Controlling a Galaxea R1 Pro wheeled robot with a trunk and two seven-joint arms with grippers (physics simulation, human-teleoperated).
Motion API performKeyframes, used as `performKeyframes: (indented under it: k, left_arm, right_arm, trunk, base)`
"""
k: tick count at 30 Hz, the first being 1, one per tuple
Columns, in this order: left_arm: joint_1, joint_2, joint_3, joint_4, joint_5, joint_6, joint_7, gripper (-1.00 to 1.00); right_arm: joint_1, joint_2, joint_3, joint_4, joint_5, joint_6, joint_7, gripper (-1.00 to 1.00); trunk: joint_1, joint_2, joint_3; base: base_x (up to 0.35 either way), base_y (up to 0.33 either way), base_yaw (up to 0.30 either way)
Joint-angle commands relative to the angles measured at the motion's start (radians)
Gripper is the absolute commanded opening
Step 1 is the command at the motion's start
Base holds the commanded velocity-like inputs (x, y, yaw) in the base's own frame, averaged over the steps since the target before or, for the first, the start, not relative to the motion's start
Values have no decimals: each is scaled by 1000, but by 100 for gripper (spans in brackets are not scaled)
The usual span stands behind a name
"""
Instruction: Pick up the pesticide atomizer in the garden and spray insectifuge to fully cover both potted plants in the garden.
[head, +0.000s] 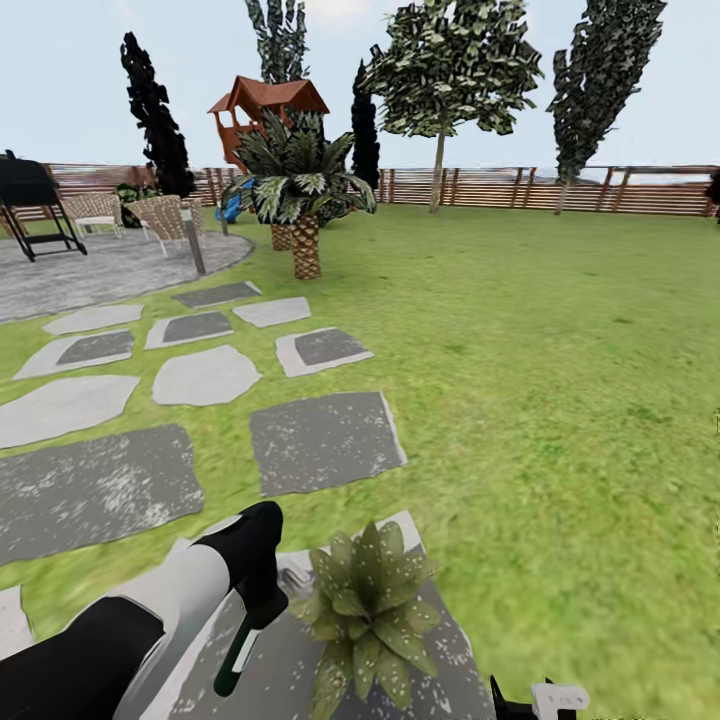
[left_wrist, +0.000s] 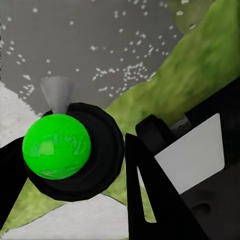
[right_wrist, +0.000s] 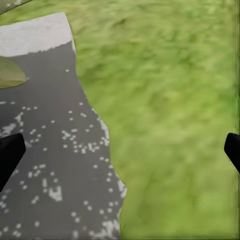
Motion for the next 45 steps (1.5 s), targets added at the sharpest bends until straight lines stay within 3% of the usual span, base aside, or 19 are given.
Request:
performKeyframes:
  k: [1, 15, 22, 30, 35, 45]
  left_arm:
    - [1, 1, 1, -2, -11, 4, -10, -100]
    - [1, 1, -1, -7, -9, 6, -11, -100]
    - [-2, 2, 4, -67, -1, 6, -15, -100]
    - [2, 18, 6, -62, -1, 1, -75, -100]
    - [9, 53, 7, -58, -1, 1, -79, -100]
    - [10, 53, 3, -58, -3, 1, -77, -100]
  right_arm:
    - [-1, 0, -9, 1, 10, -3, 2, 100]
    - [-1, 0, -9, 1, 10, -3, 2, 100]
    - [-1, 0, -9, 1, 10, -3, 2, 100]
    - [-1, 0, -9, 1, 10, -3, 2, 100]
    - [-1, 0, -9, 1, 10, -3, 2, 100]
    - [-1, 1, -9, 1, 11, -3, 2, 100]
  trunk:
    - [0, 0, -1]
    - [0, 0, -1]
    - [0, 0, -1]
    - [0, 0, -1]
    - [0, 0, -1]
    - [0, 0, -1]
  base:
    - [58, 0, -100]
    - [-112, -72, -8]
    - [-28, -17, 0]
    - [0, 0, 0]
    - [-17, 0, 0]
    - [-304, 0, 0]
